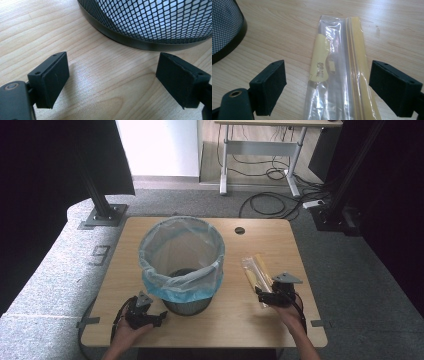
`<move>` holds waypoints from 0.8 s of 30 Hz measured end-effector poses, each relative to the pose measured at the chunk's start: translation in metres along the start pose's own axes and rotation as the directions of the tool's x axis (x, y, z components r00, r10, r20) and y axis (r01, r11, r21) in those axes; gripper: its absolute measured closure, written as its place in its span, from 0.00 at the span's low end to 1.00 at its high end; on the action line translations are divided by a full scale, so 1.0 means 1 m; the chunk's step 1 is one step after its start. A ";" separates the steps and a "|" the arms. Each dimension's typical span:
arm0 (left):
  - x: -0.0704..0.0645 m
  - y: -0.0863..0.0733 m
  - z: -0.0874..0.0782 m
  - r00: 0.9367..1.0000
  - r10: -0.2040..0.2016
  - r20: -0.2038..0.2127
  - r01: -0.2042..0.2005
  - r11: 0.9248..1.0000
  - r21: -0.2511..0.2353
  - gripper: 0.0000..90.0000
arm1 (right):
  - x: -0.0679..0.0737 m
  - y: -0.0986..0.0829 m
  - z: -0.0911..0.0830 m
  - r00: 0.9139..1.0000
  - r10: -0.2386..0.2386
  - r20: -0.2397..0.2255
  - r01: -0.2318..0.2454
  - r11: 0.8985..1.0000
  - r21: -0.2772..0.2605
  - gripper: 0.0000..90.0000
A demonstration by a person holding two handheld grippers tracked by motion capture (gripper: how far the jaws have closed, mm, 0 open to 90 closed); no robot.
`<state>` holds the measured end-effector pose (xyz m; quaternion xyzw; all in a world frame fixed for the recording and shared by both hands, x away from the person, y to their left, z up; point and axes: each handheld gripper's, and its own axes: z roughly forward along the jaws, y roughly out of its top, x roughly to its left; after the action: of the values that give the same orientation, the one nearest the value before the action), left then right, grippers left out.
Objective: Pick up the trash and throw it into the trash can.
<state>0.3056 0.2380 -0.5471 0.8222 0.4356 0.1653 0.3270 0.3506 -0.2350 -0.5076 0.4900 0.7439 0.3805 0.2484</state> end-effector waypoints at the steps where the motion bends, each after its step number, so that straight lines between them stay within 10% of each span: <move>1: 0.000 0.000 0.000 1.000 0.000 0.000 0.000 1.000 0.000 0.13 | 0.000 0.000 0.000 1.000 0.000 0.000 0.000 1.000 0.000 0.15; 24: 0.000 0.000 0.000 1.000 0.000 -0.001 0.000 1.000 0.001 0.13 | -0.003 0.008 0.037 1.000 0.003 0.029 -0.005 0.998 0.065 0.14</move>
<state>0.3054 0.2380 -0.5471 0.8221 0.4360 0.1656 0.3265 0.3837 -0.2242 -0.5234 0.5048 0.7511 0.3497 0.2423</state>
